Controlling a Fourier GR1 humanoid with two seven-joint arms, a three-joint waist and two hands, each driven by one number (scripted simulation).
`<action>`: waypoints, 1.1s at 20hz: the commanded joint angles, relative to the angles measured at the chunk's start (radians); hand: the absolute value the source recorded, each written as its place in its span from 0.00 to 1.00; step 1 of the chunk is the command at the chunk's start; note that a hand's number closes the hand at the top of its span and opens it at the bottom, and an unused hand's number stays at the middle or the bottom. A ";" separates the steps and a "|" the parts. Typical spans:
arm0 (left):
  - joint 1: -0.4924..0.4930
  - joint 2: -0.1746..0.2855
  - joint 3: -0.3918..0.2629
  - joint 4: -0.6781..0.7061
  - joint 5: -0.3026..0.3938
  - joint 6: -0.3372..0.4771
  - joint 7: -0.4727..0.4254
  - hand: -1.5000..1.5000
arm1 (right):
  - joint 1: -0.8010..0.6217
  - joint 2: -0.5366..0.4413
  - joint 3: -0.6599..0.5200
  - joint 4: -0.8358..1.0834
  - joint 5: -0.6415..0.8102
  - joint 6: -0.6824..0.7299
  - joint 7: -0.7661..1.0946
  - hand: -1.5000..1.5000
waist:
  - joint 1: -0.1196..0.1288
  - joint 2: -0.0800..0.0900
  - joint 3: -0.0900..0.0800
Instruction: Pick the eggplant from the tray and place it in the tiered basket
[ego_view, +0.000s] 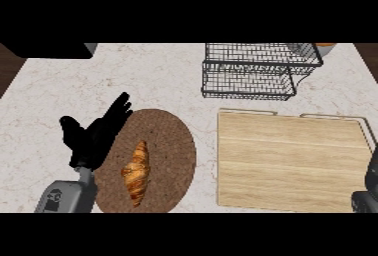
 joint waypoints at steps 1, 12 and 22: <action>-0.056 0.003 0.040 0.107 0.004 -0.013 -0.049 0.50 | -0.093 -0.010 -0.008 0.209 0.034 -0.124 -0.048 1.00 | -0.007 0.003 0.000; -0.021 -0.023 -0.012 -0.008 -0.014 -0.002 0.017 0.50 | -0.140 0.078 -0.042 0.694 0.046 -0.506 -0.292 1.00 | 0.017 0.009 0.001; -0.004 -0.071 -0.049 0.019 -0.061 0.031 -0.033 0.50 | -0.235 0.180 -0.190 0.899 -0.178 -0.695 -0.584 0.00 | 0.034 0.017 0.001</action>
